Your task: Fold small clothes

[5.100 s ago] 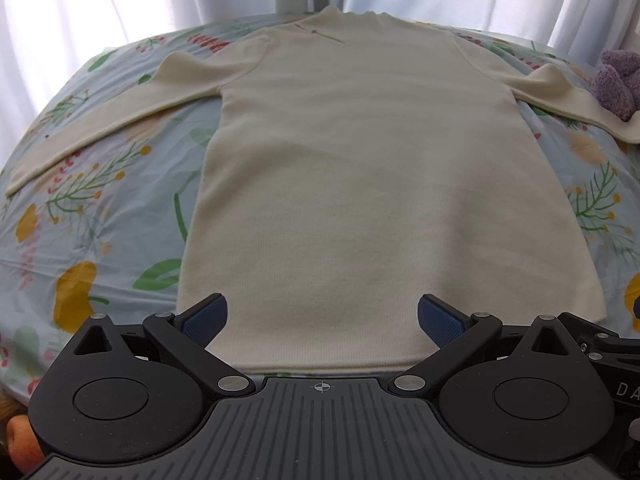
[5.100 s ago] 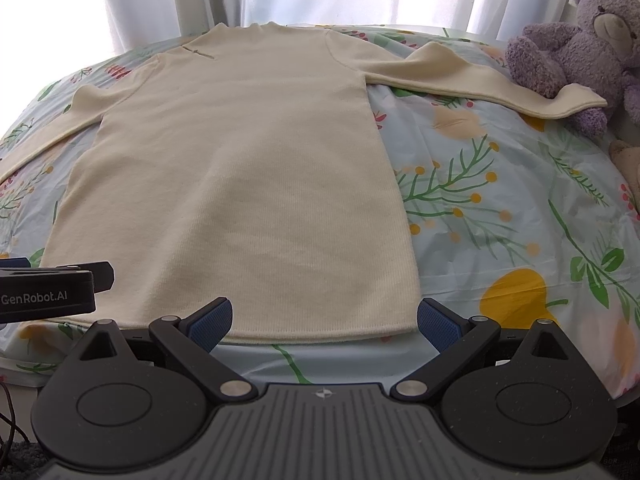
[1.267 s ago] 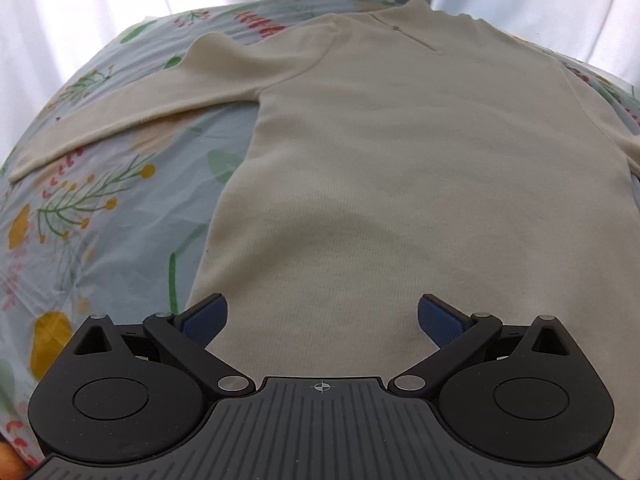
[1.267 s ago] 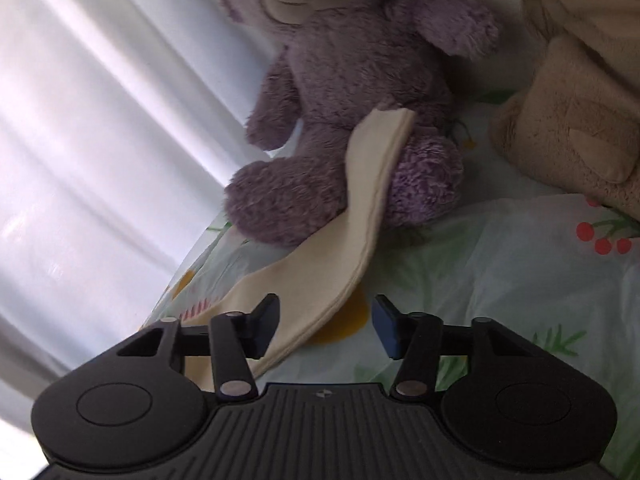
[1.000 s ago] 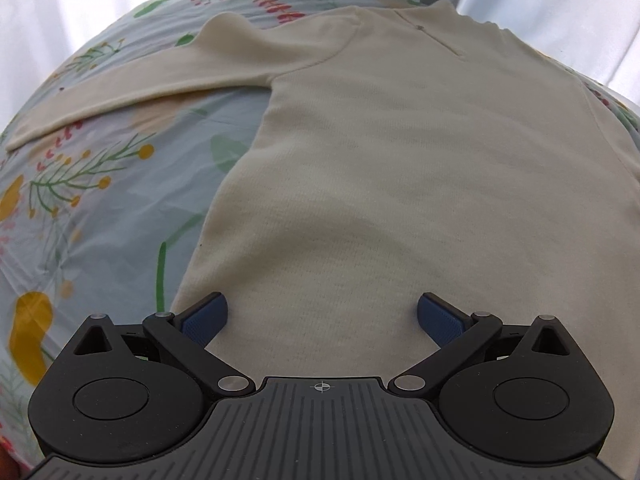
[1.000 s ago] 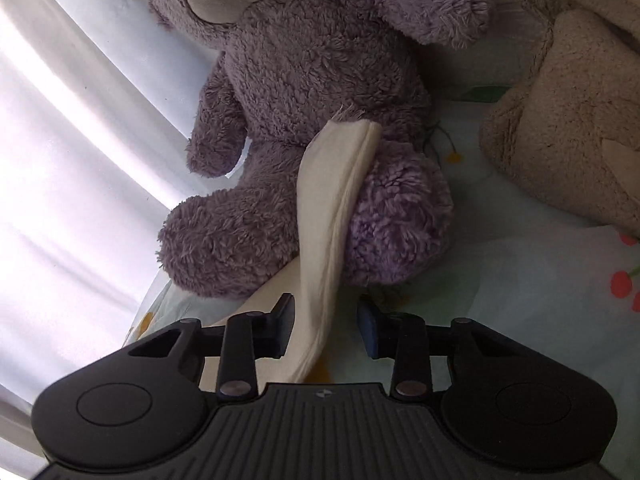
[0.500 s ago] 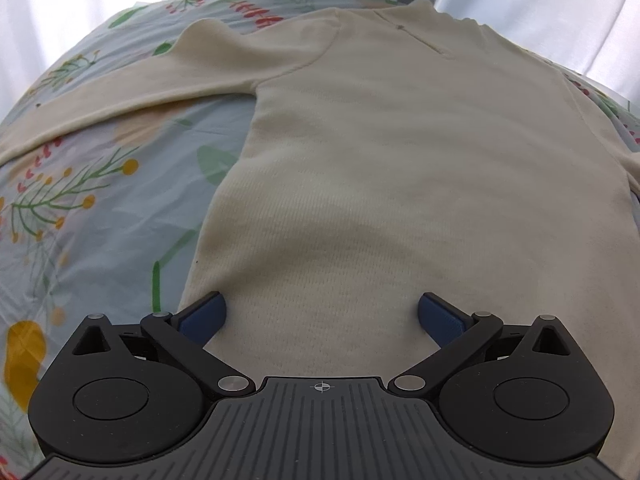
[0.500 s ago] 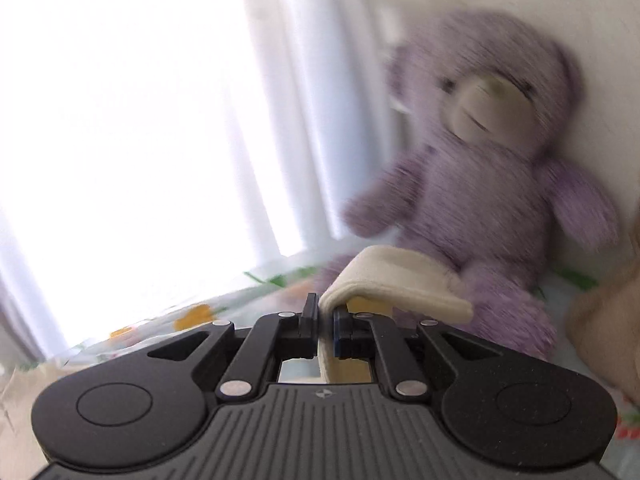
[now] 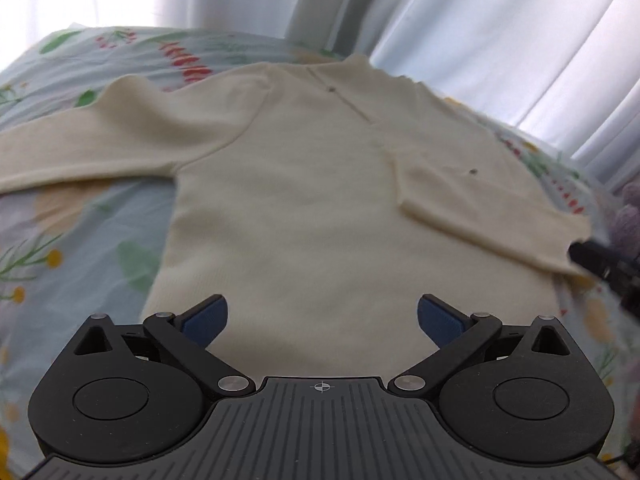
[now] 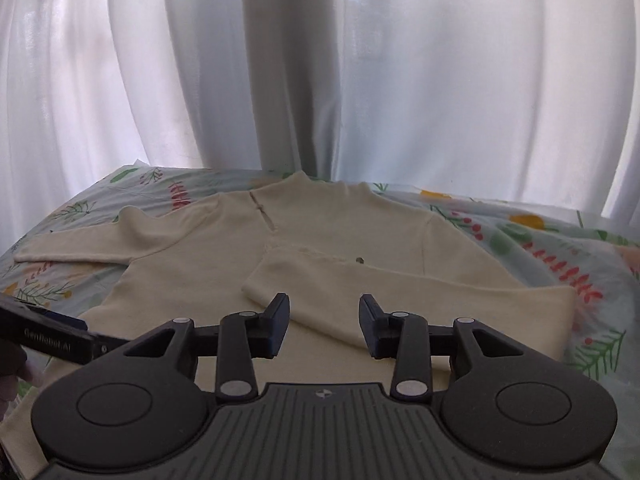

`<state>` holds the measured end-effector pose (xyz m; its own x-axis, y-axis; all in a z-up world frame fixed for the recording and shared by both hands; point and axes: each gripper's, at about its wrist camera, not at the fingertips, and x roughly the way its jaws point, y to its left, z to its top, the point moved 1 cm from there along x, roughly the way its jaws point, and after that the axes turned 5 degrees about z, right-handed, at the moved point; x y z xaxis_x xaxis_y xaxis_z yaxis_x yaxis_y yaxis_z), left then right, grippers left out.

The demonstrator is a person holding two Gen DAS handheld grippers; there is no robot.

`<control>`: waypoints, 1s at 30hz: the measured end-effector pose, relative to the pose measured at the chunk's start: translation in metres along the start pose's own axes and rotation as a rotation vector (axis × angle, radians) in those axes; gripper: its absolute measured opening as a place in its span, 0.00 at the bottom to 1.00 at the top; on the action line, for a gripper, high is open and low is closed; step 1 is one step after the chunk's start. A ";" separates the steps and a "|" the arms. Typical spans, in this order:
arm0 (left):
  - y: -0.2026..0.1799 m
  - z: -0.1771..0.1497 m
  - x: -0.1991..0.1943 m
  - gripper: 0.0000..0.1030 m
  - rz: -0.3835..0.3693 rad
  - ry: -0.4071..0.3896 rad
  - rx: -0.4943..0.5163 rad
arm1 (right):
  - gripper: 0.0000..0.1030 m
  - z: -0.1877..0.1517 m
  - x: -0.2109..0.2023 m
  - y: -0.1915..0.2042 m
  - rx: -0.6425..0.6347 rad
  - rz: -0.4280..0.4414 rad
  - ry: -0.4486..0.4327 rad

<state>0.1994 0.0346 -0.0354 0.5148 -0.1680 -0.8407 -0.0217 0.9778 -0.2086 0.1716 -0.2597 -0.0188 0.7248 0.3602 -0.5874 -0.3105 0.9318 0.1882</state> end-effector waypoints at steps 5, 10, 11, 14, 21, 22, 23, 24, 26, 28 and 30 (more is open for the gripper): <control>-0.025 0.060 0.042 0.89 -0.149 0.018 0.002 | 0.36 -0.020 -0.015 -0.030 0.244 -0.032 -0.018; -0.044 0.084 0.093 0.71 -0.164 0.113 0.021 | 0.37 -0.041 -0.024 -0.054 0.438 -0.038 -0.037; -0.044 0.085 0.098 0.69 -0.178 0.122 0.021 | 0.36 -0.044 -0.026 -0.056 0.459 -0.037 -0.037; -0.048 0.089 0.101 0.61 -0.193 0.114 0.031 | 0.37 -0.052 -0.032 -0.064 0.492 -0.051 -0.036; -0.065 0.088 0.112 0.11 -0.232 0.173 0.097 | 0.37 -0.063 -0.033 -0.077 0.571 -0.072 -0.036; -0.065 0.088 0.114 0.09 -0.241 0.187 0.094 | 0.37 -0.063 -0.031 -0.078 0.584 -0.067 -0.033; -0.065 0.089 0.114 0.08 -0.244 0.188 0.083 | 0.37 -0.063 -0.029 -0.078 0.591 -0.062 -0.031; -0.065 0.090 0.112 0.07 -0.242 0.178 0.088 | 0.37 -0.062 -0.026 -0.078 0.594 -0.057 -0.029; -0.063 0.095 0.099 0.07 -0.249 0.124 0.099 | 0.37 -0.060 -0.022 -0.078 0.591 -0.061 -0.025; -0.055 0.101 0.080 0.07 -0.261 0.066 0.086 | 0.38 -0.058 -0.018 -0.080 0.585 -0.087 -0.030; -0.043 0.107 0.063 0.07 -0.238 0.012 0.081 | 0.42 -0.056 -0.015 -0.084 0.591 -0.114 -0.031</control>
<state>0.3244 -0.0046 -0.0264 0.4869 -0.3960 -0.7785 0.1681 0.9171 -0.3614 0.1527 -0.3462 -0.0695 0.7540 0.2496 -0.6077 0.1579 0.8290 0.5364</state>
